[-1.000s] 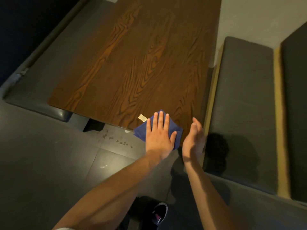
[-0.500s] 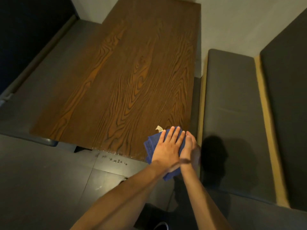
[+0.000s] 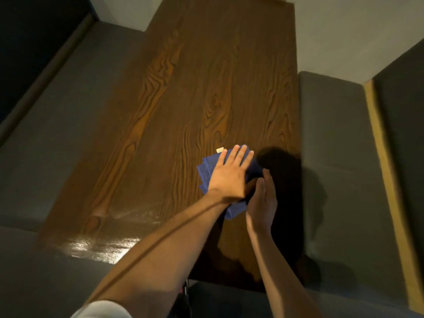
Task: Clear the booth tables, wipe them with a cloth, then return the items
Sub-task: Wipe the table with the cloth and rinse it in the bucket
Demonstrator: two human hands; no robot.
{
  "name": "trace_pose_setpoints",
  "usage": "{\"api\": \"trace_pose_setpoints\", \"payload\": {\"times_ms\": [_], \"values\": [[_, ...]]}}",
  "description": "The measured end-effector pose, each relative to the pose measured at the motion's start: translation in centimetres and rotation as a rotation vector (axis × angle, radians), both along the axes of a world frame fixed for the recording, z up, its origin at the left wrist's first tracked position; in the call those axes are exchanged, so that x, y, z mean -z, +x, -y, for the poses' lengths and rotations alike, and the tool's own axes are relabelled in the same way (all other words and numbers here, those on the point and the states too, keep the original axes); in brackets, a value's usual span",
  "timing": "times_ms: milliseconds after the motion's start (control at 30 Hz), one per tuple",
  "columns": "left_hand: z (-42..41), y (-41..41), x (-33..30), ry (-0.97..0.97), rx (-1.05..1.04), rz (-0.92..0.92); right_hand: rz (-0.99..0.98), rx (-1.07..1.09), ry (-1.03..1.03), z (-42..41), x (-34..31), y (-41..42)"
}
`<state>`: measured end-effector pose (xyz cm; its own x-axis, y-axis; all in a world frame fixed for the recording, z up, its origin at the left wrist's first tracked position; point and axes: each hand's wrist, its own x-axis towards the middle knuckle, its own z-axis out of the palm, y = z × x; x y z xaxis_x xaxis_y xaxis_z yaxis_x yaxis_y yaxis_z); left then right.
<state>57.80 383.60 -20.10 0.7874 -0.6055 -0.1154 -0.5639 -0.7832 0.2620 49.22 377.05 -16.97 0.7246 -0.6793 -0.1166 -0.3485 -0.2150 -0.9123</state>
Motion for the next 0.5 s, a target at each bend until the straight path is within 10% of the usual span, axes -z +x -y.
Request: {"api": "trace_pose_setpoints", "payload": {"times_ms": [500], "values": [[-17.7, 1.3, 0.4, 0.049, -0.592, 0.009, -0.014, -0.147, -0.014, -10.3, 0.4, 2.0]]}}
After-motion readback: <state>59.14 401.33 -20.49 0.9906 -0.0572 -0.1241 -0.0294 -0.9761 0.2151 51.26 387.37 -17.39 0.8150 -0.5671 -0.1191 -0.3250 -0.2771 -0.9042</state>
